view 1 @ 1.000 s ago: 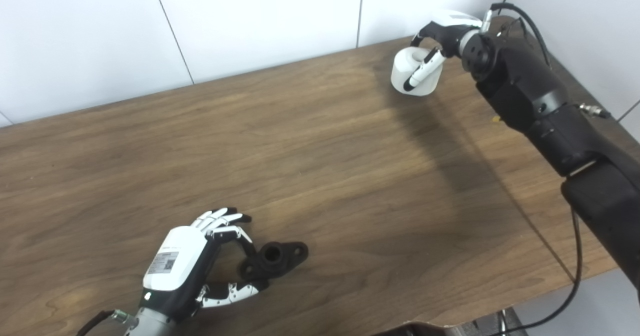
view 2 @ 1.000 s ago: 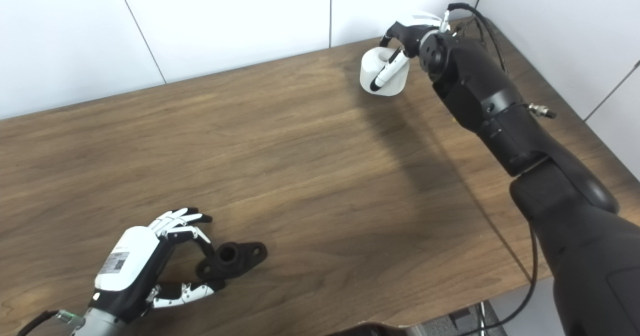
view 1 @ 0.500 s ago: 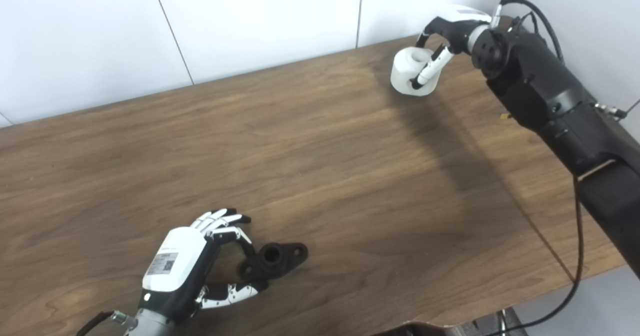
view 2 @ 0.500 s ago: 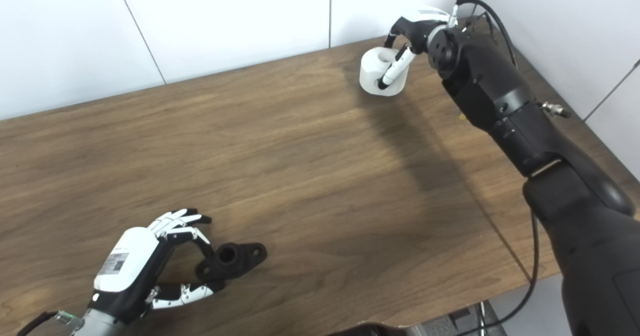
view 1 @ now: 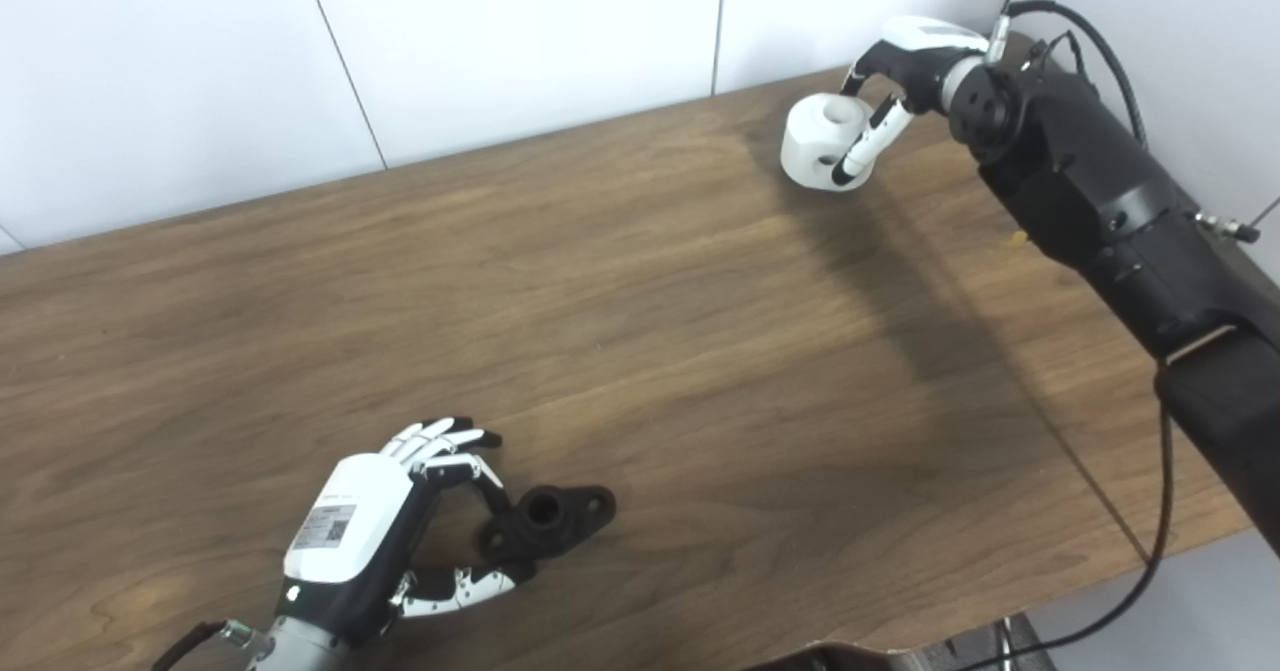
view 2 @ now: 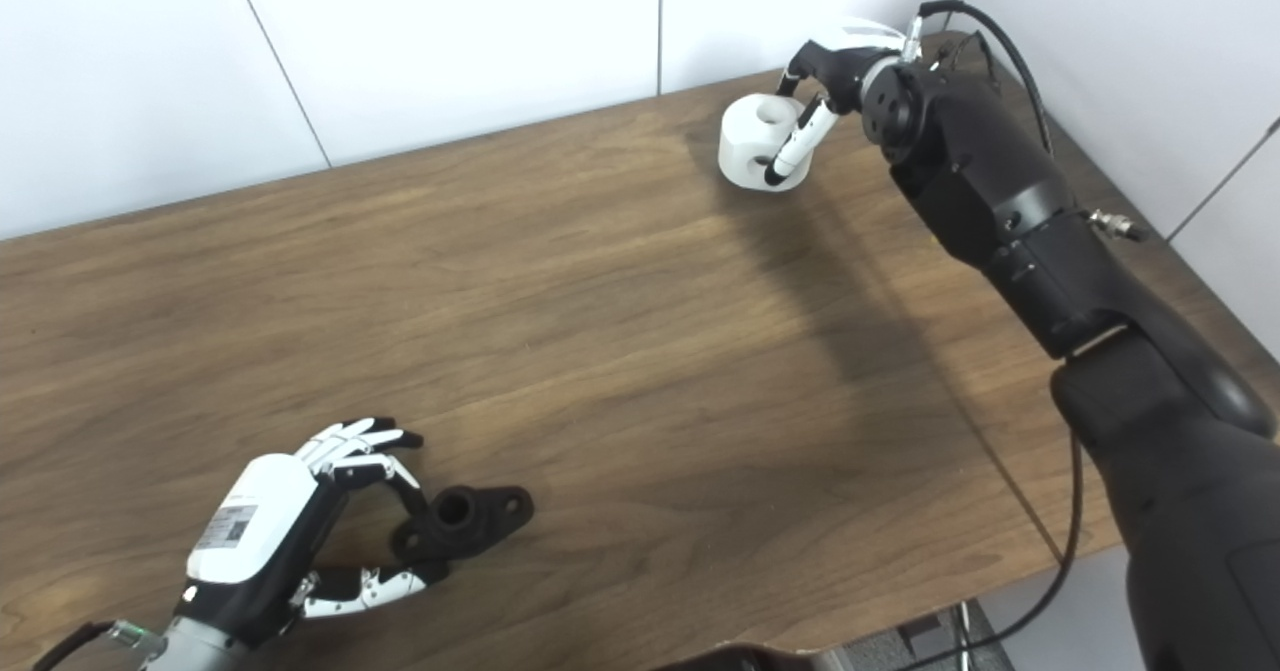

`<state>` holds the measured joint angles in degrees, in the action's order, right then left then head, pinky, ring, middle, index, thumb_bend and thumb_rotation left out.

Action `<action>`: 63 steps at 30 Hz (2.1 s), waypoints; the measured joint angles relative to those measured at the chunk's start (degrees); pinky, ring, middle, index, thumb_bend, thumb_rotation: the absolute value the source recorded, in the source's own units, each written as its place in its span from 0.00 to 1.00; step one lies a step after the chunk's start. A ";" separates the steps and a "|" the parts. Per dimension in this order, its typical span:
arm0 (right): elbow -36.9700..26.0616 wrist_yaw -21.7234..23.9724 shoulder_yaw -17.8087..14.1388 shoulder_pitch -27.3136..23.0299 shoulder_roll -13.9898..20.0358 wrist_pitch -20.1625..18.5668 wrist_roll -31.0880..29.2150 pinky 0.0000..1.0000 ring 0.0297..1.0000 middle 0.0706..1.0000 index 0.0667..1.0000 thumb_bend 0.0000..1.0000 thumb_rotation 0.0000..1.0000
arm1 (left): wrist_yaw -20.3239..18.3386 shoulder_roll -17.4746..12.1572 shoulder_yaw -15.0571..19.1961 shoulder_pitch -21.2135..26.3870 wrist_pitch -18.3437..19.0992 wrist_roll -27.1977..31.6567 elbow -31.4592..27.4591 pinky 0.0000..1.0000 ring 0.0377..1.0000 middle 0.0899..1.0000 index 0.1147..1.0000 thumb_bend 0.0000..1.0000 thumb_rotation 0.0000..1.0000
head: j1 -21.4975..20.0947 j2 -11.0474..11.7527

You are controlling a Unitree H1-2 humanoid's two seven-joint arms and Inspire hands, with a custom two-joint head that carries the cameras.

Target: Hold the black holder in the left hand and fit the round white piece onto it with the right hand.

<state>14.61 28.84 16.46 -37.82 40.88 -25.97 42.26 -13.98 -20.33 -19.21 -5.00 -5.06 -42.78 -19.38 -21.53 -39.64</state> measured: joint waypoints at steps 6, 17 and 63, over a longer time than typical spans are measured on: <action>0.00 -0.02 0.00 0.08 0.00 0.04 0.01 0.88 0.97 0.88 0.64 0.84 0.27 | -0.15 -0.22 0.00 0.00 0.00 0.00 -0.19 0.88 0.89 0.79 0.42 0.52 0.05 | 0.09 -0.09; -0.55 -2.00 -1.48 0.89 -0.05 1.35 -1.04 0.85 0.94 0.86 0.60 0.84 0.26 | -0.72 -0.36 -0.01 -0.03 0.11 0.00 -0.49 0.89 0.89 0.80 0.42 0.52 0.05 | -0.18 -0.26; -35.34 3.99 -2.91 9.38 -0.88 3.72 -1.45 0.81 0.85 0.73 0.45 0.53 0.14 | -2.80 0.39 -1.34 -0.19 3.56 -3.18 -2.89 0.88 0.89 0.80 0.42 0.52 0.05 | 10.62 -3.77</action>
<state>-20.74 32.83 13.56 -28.44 40.00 -22.25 40.81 -16.78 -19.95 -20.55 -5.20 -1.49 -45.96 -22.27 -10.92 -43.41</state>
